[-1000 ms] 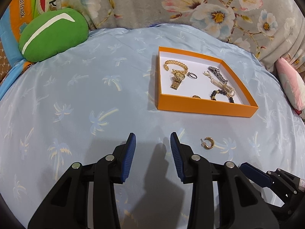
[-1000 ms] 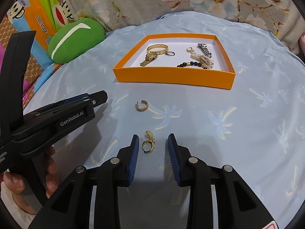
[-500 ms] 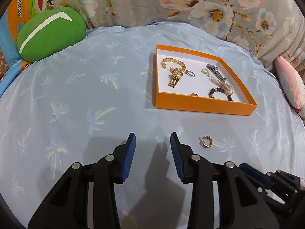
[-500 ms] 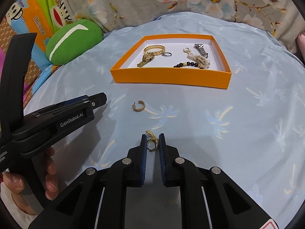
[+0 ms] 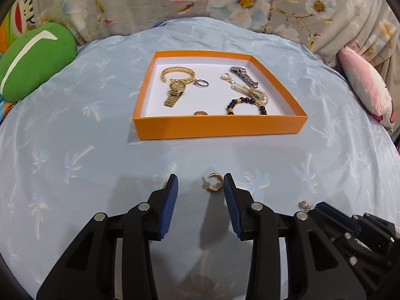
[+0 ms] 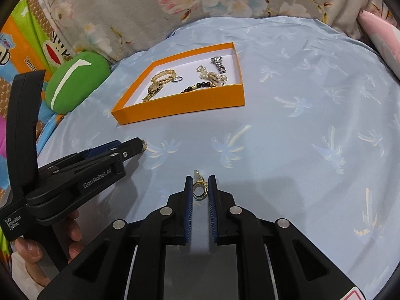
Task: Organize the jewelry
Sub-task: 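Grasp the gold hoop earring with the left tool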
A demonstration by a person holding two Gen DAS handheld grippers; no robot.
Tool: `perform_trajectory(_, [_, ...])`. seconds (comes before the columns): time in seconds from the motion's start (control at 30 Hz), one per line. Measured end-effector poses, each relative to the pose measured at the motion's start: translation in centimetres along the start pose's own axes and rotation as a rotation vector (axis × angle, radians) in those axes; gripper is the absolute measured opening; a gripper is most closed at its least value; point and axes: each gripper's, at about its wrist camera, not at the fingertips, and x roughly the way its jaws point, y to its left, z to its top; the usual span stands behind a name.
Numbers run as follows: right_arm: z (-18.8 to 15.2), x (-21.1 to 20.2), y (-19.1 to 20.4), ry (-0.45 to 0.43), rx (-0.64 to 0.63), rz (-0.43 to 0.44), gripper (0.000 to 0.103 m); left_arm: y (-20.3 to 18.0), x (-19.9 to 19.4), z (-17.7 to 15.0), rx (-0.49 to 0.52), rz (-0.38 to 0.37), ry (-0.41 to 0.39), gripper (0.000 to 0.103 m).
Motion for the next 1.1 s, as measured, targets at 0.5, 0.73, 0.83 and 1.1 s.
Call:
perform_trajectory(0.5, [0.0,0.3,0.1,0.013,0.001,0.009,0.011,-0.7,0.6,0.4,0.002,0.042,0.009,0.017])
perform_trajectory(0.73, [0.0,0.2,0.1,0.008,0.002,0.012,0.011,0.0,-0.1,0.1,-0.033,0.016,-0.019,0.017])
perform_trajectory(0.83, [0.0,0.1,0.1,-0.003,0.005,0.017,0.011,0.2,-0.3,0.0,-0.042,0.015,-0.027,0.017])
perform_trajectory(1.1, [-0.1,-0.3,-0.1,-0.023,0.013,0.026,0.011,0.3,-1.0,-0.5,-0.052,0.021,-0.035,0.017])
